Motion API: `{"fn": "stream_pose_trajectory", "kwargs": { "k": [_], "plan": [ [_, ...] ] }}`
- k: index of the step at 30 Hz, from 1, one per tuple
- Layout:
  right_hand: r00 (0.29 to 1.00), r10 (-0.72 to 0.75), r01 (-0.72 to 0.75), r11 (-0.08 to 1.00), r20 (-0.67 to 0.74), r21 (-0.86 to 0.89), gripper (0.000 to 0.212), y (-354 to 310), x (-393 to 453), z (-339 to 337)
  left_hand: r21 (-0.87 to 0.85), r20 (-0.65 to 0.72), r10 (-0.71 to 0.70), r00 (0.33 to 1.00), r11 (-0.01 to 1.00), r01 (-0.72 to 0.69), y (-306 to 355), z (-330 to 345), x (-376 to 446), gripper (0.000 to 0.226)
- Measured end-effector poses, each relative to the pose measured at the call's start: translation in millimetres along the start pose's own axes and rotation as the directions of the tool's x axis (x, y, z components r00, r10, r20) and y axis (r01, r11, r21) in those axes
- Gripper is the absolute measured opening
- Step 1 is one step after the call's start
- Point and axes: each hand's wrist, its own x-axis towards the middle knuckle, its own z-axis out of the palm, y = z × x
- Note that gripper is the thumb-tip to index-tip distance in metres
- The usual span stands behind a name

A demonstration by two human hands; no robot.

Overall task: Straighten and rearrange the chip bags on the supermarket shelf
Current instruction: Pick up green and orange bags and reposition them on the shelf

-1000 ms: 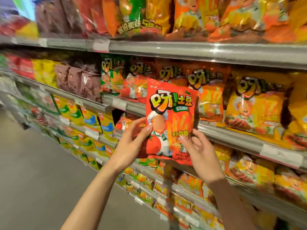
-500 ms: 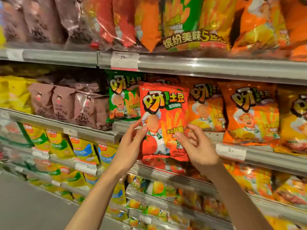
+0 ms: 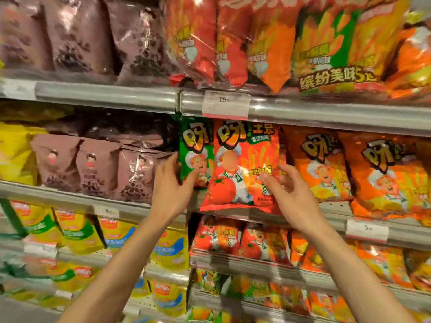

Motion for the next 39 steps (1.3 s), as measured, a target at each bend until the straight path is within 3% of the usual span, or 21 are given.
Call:
{"fn": "stream_pose_trajectory", "kwargs": {
  "k": [4,9,13,18,27,29,39],
  "plan": [
    [0.998,0.0,0.001,1.0,-0.064,0.014,0.054,-2,-4,0,0.131,0.022,0.051,0.998,0.99,-0.054,8,6,6,0.085],
    [0.999,0.033,-0.033,0.999,-0.036,0.013,0.073,-4,-7,-7,0.122,0.05,0.078,0.996,0.989,-0.084,6,13,16,0.091],
    [0.994,0.092,-0.091,0.996,-0.053,0.017,0.04,-8,-7,-18,0.013,0.036,0.092,0.995,0.996,-0.092,3,17,14,0.086],
    [0.993,0.11,-0.11,0.994,-0.049,0.0,0.031,-13,-8,-22,-0.162,-0.034,0.054,0.998,0.985,-0.058,2,13,13,0.086],
    [0.997,0.063,-0.068,0.993,-0.052,-0.095,0.052,-22,-3,-16,-0.31,-0.156,0.009,0.988,0.949,-0.058,-15,-44,3,0.081],
    [0.998,0.043,-0.049,0.989,-0.045,-0.142,0.061,-27,1,-4,-0.319,-0.161,0.01,0.987,0.946,-0.062,-20,-62,-6,0.075],
    [0.999,0.032,-0.034,0.941,-0.011,-0.337,0.067,-49,31,45,-0.329,-0.096,0.06,0.994,0.94,-0.089,-20,-125,-36,0.052]
  ]
}}
